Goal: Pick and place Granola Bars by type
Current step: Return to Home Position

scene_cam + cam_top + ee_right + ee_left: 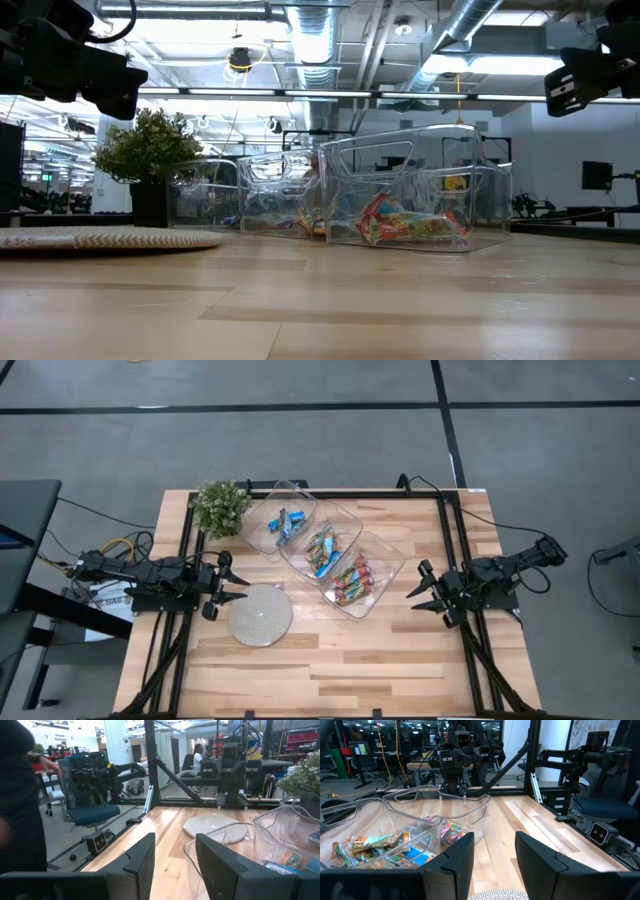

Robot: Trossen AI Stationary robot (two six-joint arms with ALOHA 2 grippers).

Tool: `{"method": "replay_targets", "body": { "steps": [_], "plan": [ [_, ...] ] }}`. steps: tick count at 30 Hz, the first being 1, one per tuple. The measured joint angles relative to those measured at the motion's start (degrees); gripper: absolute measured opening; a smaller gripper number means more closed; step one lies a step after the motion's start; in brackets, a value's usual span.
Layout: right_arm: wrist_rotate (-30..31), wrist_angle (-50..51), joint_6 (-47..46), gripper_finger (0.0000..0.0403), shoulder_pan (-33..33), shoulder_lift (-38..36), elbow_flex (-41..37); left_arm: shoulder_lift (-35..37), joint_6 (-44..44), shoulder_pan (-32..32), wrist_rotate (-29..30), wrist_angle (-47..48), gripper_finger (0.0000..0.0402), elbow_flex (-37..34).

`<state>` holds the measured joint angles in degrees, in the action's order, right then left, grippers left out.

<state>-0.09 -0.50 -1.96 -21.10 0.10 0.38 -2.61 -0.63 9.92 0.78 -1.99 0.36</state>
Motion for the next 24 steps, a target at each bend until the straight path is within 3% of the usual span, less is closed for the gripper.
{"method": "replay_targets", "body": {
  "steps": [24],
  "plan": [
    [0.07,0.03,-0.06,0.0136,0.0,0.0,-0.02,0.0,0.01,0.0,0.0,0.01,0.0138,0.02]
  ]
}}
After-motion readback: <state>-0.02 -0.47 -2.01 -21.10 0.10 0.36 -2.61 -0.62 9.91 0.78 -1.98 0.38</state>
